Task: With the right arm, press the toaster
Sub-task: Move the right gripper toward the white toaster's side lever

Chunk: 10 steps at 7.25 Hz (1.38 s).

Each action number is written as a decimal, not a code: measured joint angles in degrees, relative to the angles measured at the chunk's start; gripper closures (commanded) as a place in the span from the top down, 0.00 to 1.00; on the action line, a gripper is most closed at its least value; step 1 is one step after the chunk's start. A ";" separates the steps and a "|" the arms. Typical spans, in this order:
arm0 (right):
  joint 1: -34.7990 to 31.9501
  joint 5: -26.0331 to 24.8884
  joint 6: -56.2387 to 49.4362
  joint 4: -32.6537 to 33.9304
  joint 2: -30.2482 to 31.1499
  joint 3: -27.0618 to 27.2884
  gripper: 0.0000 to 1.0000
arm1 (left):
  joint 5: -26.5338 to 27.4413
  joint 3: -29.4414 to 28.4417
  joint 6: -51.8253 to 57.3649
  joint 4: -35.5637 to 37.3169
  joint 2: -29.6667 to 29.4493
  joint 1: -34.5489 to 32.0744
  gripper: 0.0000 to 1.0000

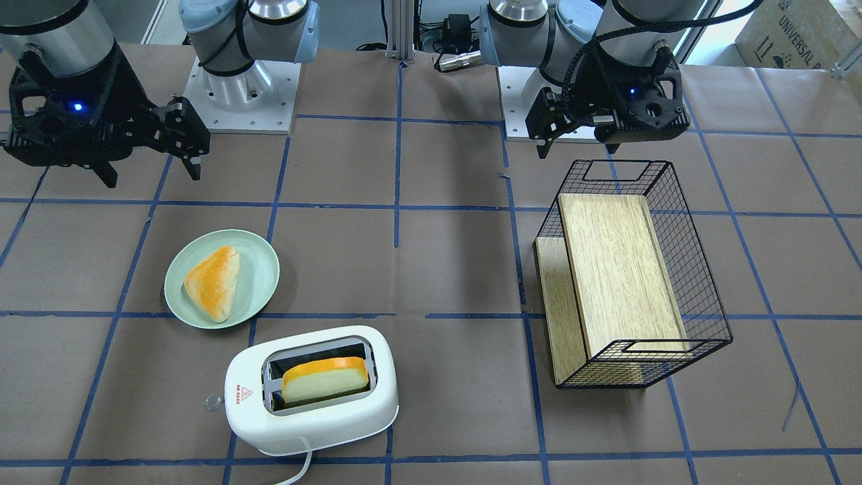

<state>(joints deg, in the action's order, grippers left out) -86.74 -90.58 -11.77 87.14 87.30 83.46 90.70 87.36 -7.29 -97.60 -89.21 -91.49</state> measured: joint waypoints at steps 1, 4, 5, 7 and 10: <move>-0.01 -0.02 0.00 -0.01 -0.01 0.02 1.00 | 0.00 0.00 0.00 0.01 0.00 0.00 1.00; 0.25 0.32 0.00 0.01 -0.13 -0.61 1.00 | 0.00 0.00 0.00 -0.04 0.00 0.00 1.00; 0.67 0.55 0.01 0.40 -0.19 -0.71 0.98 | 0.00 0.00 0.00 -0.04 0.00 0.00 1.00; 3.51 3.33 -0.68 2.32 -1.34 -0.77 0.26 | 0.00 0.00 0.00 -0.05 0.00 0.00 1.00; 9.99 17.96 -6.21 6.61 -6.04 -1.37 0.07 | 0.00 0.00 0.00 -0.05 0.00 0.00 1.00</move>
<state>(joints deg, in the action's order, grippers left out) -76.75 -72.62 -17.98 93.75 81.26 82.08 90.70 87.36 -7.29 -97.65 -89.21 -91.49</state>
